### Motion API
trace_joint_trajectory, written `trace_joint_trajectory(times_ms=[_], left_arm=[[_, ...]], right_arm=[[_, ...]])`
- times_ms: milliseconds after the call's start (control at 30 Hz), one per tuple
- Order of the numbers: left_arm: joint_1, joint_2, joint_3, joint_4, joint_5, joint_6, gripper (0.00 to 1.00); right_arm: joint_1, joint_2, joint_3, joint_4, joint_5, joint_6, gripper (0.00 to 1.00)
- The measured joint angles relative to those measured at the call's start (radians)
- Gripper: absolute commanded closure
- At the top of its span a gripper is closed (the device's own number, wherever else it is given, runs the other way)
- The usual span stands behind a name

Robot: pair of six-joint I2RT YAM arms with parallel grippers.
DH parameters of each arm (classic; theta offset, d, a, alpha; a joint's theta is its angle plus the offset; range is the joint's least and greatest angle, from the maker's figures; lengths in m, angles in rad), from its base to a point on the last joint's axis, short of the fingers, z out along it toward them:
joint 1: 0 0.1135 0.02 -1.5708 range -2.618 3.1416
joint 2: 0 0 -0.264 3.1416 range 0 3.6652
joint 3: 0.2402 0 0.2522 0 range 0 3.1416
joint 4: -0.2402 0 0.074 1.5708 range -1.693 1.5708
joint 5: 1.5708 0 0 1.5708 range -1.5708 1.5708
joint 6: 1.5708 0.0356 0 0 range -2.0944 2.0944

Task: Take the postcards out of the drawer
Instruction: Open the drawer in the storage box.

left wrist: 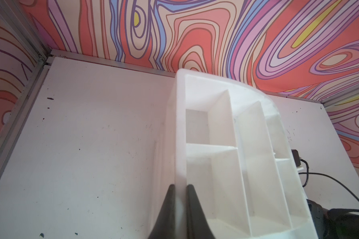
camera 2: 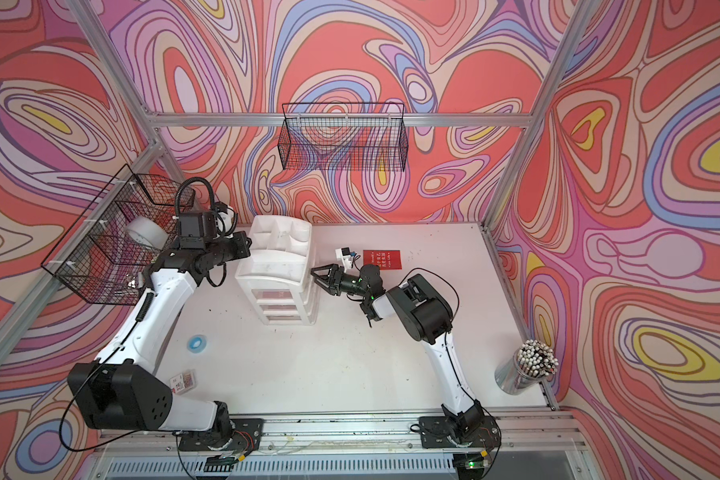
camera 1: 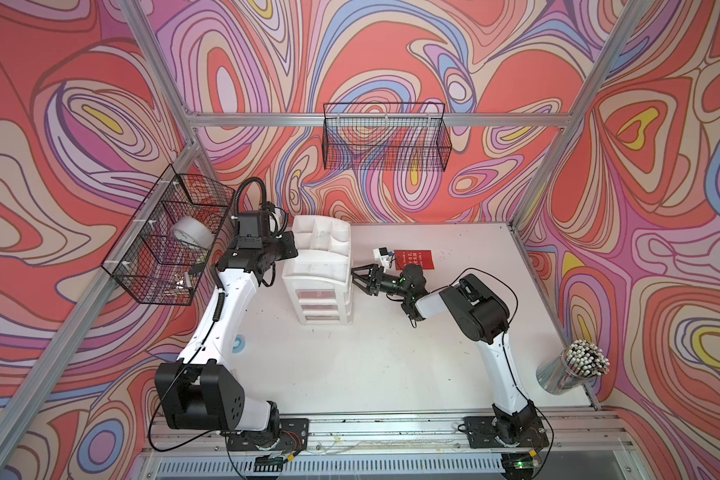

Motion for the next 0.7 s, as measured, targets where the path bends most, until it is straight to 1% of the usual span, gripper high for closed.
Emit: trace_joint_trajectory(times_ms=[233,700], left_arm=[[0.0,0.003,0.0,0.004,-0.004,0.0,1.0],[-0.009,0.003,0.0,0.005,-0.005,0.0,1.0]], right_arm=[[-0.016,0.0,-0.016,0.059,-0.003,0.019,0.34],[-0.042,-0.023,-0.095,0.121,-0.005,0.004,0.34]])
